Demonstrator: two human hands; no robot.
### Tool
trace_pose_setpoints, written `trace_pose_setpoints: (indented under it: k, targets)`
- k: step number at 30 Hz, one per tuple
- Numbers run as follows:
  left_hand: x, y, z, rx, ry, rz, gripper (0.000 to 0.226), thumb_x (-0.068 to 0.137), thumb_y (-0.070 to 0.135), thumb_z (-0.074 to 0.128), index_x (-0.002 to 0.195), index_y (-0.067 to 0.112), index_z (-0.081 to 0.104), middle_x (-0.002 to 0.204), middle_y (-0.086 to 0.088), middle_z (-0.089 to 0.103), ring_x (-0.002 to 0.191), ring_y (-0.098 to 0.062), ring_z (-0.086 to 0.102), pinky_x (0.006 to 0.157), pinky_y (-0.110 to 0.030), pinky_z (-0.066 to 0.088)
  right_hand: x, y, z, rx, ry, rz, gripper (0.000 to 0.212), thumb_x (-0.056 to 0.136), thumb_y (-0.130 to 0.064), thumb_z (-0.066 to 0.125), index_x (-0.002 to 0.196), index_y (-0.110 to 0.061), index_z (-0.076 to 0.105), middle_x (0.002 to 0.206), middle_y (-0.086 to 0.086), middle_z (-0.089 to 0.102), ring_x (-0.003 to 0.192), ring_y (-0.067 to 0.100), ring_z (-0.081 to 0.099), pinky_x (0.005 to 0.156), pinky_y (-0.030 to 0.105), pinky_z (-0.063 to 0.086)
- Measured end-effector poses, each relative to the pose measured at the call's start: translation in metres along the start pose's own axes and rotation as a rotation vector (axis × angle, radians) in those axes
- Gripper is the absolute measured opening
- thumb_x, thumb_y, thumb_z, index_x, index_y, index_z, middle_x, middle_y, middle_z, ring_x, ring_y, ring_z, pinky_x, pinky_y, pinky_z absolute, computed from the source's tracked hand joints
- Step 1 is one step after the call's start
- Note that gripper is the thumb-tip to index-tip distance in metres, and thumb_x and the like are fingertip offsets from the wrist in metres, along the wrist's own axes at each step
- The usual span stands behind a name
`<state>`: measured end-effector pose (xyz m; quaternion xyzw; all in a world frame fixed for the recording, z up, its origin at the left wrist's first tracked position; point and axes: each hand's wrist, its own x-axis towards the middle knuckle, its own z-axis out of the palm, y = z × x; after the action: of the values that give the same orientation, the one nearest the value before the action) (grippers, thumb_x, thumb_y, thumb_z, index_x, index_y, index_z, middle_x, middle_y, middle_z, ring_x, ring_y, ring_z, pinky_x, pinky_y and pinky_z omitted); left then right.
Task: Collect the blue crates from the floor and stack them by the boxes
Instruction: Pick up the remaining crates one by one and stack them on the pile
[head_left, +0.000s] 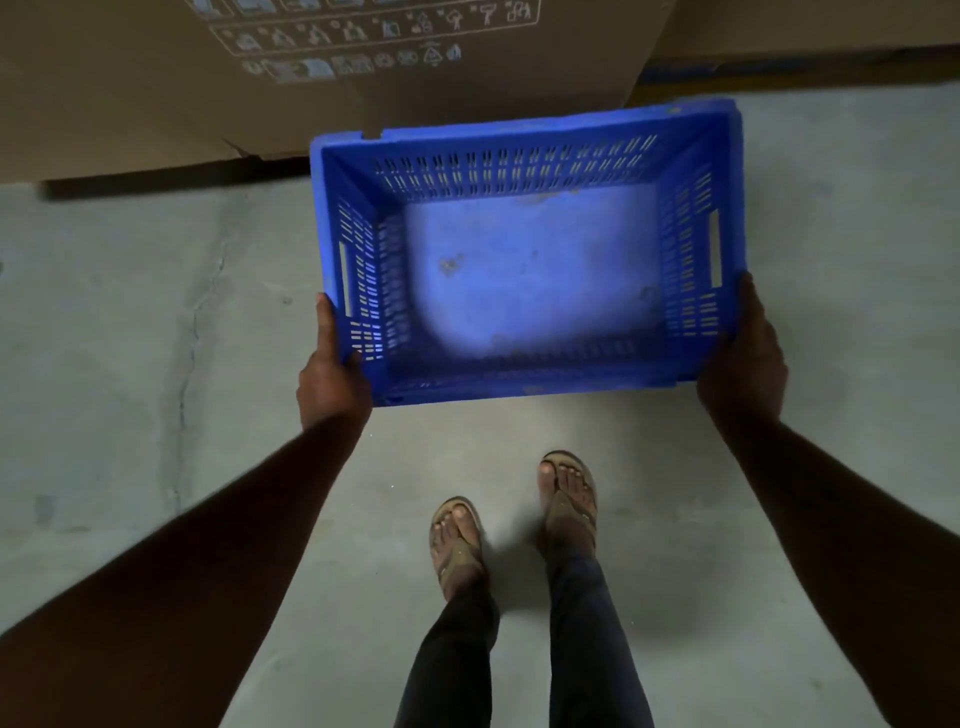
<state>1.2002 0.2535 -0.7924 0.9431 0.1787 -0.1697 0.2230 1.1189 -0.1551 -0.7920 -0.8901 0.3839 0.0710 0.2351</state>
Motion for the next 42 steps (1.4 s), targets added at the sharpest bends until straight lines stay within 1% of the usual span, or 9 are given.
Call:
trace_pose_setpoints:
  k: [3,8,13,17,21,26,31,39,42]
  targets:
    - [-0.005,-0.001,0.001,-0.002,-0.005,-0.005,0.082,0.098,0.015,0.05,0.16,0.044,0.004,0.113,-0.031,0.067,0.1,-0.051,0.063,0.088,-0.051,0.05,0.008,-0.002,-0.003,-0.022,0.025,-0.029,0.073,0.096,-0.011,0.044,0.159,-0.04,0.022,0.129,0.022,0.057,0.11,0.049,0.059,0.095,0.055,0.045]
    - [-0.015,-0.001,0.007,0.006,0.002,-0.003,0.083,0.098,0.014,0.049,0.16,0.042,0.003,0.113,-0.029,0.067,0.1,-0.05,0.063,0.087,-0.051,0.05,0.005,0.003,-0.012,-0.07,-0.037,-0.041,0.074,0.096,-0.011,0.044,0.16,-0.038,0.019,0.127,0.025,0.057,0.109,0.05,0.059,0.094,0.054,0.046]
    - [-0.015,-0.003,0.006,0.03,-0.099,0.037,0.086,0.098,0.016,0.048,0.159,0.041,-0.007,0.12,-0.024,0.067,0.102,-0.047,0.065,0.087,-0.05,0.052,-0.012,0.013,-0.019,-0.1,-0.079,-0.024,0.08,0.087,-0.026,0.037,0.161,-0.04,0.012,0.12,0.027,0.057,0.104,0.051,0.059,0.091,0.055,0.047]
    - [-0.009,0.004,0.005,0.042,-0.11,0.017,0.092,0.094,0.011,0.05,0.159,0.04,-0.009,0.119,-0.024,0.066,0.103,-0.046,0.064,0.086,-0.05,0.052,0.0,0.008,-0.018,-0.186,-0.117,-0.034,0.088,0.093,-0.012,0.049,0.161,-0.039,0.002,0.12,0.029,0.055,0.104,0.053,0.06,0.091,0.057,0.047]
    - [-0.009,-0.001,0.014,0.066,-0.13,0.058,0.099,0.093,0.015,0.052,0.156,0.04,-0.02,0.119,-0.023,0.065,0.102,-0.045,0.065,0.086,-0.053,0.054,-0.002,0.008,-0.014,-0.167,-0.097,-0.033,0.089,0.093,-0.011,0.049,0.161,-0.04,0.0,0.121,0.027,0.055,0.104,0.051,0.06,0.089,0.055,0.047]
    - [-0.015,-0.005,0.016,0.088,-0.134,0.058,0.101,0.093,0.011,0.053,0.156,0.036,-0.022,0.12,-0.027,0.063,0.102,-0.048,0.064,0.084,-0.052,0.05,0.0,0.005,-0.018,-0.171,-0.116,-0.04,0.09,0.091,-0.006,0.048,0.162,-0.037,0.002,0.12,0.027,0.055,0.102,0.05,0.061,0.086,0.052,0.048]
    - [-0.015,-0.007,0.02,0.081,-0.121,0.063,0.102,0.091,0.004,0.051,0.158,0.034,-0.019,0.119,-0.031,0.062,0.103,-0.05,0.063,0.084,-0.052,0.048,0.003,0.008,-0.018,-0.152,-0.129,-0.038,0.095,0.088,-0.003,0.049,0.161,-0.04,0.001,0.124,0.025,0.054,0.101,0.05,0.062,0.086,0.05,0.049]
    - [-0.003,-0.013,0.025,0.116,-0.137,0.087,0.111,0.091,0.017,0.062,0.152,0.041,-0.027,0.121,-0.028,0.063,0.099,-0.048,0.065,0.085,-0.057,0.054,-0.001,0.015,-0.015,-0.16,-0.127,-0.039,0.099,0.088,-0.001,0.05,0.16,-0.042,-0.003,0.123,0.024,0.053,0.099,0.05,0.062,0.083,0.049,0.05]
    - [-0.003,-0.013,0.025,0.101,-0.149,0.088,0.113,0.09,0.016,0.063,0.151,0.043,-0.029,0.121,-0.028,0.063,0.098,-0.048,0.066,0.084,-0.058,0.055,0.0,0.017,-0.014,-0.166,-0.137,-0.042,0.1,0.087,-0.001,0.051,0.16,-0.042,-0.004,0.123,0.024,0.052,0.099,0.05,0.062,0.083,0.048,0.05]
